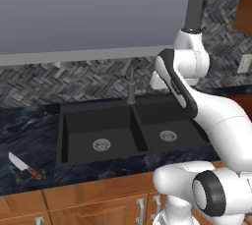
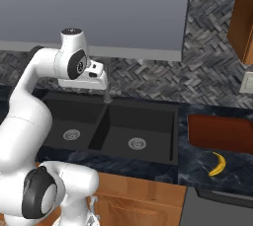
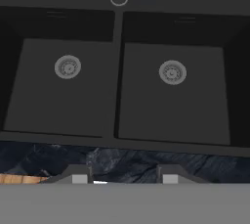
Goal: Pick up all produce items and place them in the sink. Turn on the sink faucet to wash them. Then turn the sink off and put them in the tray.
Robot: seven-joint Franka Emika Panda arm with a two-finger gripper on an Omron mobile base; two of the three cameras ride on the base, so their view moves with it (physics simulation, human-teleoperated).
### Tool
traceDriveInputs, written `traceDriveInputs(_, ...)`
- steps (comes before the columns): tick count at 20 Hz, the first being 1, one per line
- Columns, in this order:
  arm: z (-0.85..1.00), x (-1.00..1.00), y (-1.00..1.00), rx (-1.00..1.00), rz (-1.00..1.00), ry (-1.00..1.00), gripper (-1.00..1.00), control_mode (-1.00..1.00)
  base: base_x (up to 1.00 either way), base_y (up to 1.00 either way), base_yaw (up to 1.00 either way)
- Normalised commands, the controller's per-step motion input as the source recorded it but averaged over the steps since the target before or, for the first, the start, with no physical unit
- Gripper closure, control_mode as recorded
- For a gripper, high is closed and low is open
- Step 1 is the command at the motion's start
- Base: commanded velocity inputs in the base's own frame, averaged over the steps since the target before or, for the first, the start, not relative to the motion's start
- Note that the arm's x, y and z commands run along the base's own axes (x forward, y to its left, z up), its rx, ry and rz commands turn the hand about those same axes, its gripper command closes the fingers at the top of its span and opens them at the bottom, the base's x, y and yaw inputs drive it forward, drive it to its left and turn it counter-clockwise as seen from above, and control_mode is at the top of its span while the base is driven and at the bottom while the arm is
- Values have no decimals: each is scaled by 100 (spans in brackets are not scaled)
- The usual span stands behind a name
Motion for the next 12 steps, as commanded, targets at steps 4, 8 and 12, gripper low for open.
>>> traceDriveInputs(4, -3, -8, 0, 0, 0, 0, -100, -100, 0, 0, 0)
traceDriveInputs(8, -5, -14, -53, 5, -9, 0, -100, -100, 0, 0, 0)
traceDriveInputs(12, -1, -7, -97, 12, -14, 0, -100, -100, 0, 0, 0)
